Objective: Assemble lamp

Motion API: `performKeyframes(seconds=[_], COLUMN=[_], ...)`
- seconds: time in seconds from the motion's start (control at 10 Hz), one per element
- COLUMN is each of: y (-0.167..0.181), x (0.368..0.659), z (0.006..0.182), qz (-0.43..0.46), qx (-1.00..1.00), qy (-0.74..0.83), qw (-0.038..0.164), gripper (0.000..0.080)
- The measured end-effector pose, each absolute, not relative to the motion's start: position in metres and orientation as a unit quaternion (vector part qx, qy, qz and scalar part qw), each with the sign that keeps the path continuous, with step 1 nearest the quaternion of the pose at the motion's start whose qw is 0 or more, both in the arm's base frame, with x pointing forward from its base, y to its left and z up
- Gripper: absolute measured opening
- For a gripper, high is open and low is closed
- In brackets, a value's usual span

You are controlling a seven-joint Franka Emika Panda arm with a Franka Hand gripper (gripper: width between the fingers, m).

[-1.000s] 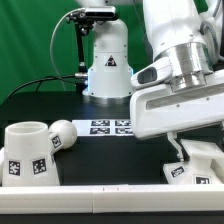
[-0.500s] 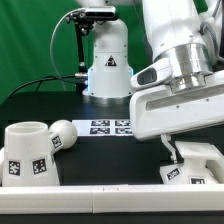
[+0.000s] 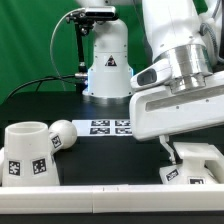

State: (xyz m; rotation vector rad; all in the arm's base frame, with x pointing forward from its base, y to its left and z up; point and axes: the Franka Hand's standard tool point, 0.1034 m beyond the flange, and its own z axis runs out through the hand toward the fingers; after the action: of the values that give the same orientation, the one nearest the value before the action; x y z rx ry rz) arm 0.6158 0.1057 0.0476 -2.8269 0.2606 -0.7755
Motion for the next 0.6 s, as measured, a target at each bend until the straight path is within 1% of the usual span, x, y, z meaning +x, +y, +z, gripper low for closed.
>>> performKeyframes(seconds=[0.1,0.2,0.6], y=[0.105,0.105,0.11], x=[0.615,0.613,0.626], z=[0.046,0.04,0.044], qz=[-0.261,-0.257,-0.262], qx=[-0.956,-0.957,-0.955], qy=[0.088,0.089,0.097], qw=[0.099,0.099,0.103], gripper=[0.0698,0.0698,0.0698])
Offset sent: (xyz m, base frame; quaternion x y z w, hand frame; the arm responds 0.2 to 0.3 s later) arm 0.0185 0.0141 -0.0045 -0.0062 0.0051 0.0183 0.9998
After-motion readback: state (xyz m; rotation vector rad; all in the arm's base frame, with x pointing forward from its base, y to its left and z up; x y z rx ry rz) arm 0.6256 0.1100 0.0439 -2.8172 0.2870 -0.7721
